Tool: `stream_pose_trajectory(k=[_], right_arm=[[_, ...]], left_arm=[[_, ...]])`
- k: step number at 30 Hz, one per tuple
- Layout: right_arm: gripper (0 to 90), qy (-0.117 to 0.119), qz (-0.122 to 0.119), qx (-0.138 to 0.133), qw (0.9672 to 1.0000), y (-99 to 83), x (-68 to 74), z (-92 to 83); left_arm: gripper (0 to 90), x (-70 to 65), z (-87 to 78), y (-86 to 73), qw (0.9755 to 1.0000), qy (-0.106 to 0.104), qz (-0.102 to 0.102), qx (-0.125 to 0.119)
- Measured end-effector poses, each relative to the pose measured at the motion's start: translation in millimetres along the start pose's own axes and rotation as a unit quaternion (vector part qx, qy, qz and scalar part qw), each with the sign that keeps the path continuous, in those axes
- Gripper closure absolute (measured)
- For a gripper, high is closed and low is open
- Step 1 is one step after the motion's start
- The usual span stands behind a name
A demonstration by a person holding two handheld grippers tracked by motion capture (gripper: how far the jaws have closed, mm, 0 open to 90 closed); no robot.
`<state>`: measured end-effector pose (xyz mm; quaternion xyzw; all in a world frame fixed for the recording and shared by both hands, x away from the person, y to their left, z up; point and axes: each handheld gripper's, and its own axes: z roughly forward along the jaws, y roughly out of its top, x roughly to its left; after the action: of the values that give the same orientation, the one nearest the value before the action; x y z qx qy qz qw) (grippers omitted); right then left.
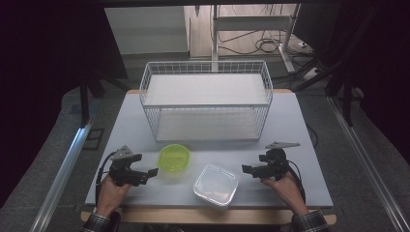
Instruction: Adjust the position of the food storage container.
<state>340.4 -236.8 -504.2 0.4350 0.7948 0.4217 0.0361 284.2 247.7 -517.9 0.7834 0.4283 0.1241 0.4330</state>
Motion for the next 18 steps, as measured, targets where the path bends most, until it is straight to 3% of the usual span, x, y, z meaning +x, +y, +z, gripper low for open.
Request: stream_pose_trajectory(k=[2,9,18], right_arm=[[3.0,-0.003,-0.014,0.006,0.9999,1.2,2.3,1.1],[7.7,0.001,-0.016,0.024,0.9996,1.7,3.2,4.6],[14.9,-0.004,-0.03,0.026,0.9992,3.6,8.7,4.4]], left_arm=[[3.0,-2.5,1.7,-0.1,1.0,0.003,0.004,0.0],[0.9,-6.4,6.9,-0.9,0.9998,0.012,0.016,0.01],[0.0,-9.0,8.7,-1.4,0.9991,0.024,0.03,0.018]])
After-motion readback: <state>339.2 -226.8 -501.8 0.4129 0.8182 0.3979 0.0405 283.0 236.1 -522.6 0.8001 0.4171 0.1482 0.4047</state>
